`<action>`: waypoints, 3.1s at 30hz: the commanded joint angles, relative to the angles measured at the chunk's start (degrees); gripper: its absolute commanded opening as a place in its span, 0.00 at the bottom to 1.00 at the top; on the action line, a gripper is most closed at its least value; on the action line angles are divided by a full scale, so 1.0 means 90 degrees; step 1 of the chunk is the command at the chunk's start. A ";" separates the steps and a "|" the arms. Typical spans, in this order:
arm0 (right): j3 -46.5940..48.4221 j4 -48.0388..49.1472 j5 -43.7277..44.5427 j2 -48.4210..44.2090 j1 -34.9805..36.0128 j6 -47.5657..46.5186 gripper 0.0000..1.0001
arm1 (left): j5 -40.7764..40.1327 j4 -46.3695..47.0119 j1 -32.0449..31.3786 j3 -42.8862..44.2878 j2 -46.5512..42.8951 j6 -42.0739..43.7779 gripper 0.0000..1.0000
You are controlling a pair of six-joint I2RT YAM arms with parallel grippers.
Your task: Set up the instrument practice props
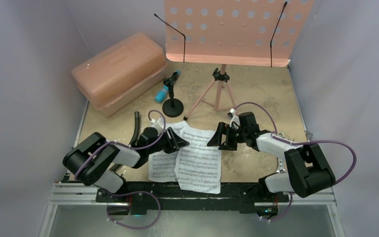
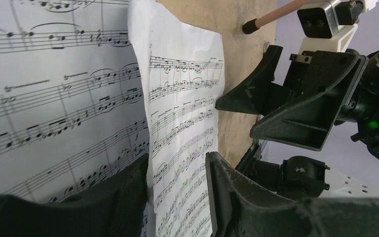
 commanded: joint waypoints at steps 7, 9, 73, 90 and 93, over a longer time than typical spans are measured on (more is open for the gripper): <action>0.0059 0.0074 -0.0106 -0.0160 0.0045 -0.0126 0.88 | 0.0930 0.2125 0.0015 0.0461 0.1436 -0.0450 0.32; 0.0076 0.0055 -0.0077 -0.0217 0.0037 -0.0144 0.89 | 0.1009 0.2229 0.0019 0.0498 0.1567 -0.0462 0.30; 0.1086 0.2429 -0.0673 -0.4162 0.0030 0.0985 0.95 | 0.2122 -0.2215 0.0012 0.4161 -0.4339 0.3015 0.00; 0.2083 0.3175 -0.0827 -0.3661 0.0040 0.1642 0.35 | 0.1846 -0.2667 0.0018 0.4365 -0.4022 0.3466 0.00; 0.2171 0.2922 -0.0614 -0.3754 0.0040 0.1491 0.00 | 0.1695 -0.2966 0.0021 0.4388 -0.4072 0.3687 0.00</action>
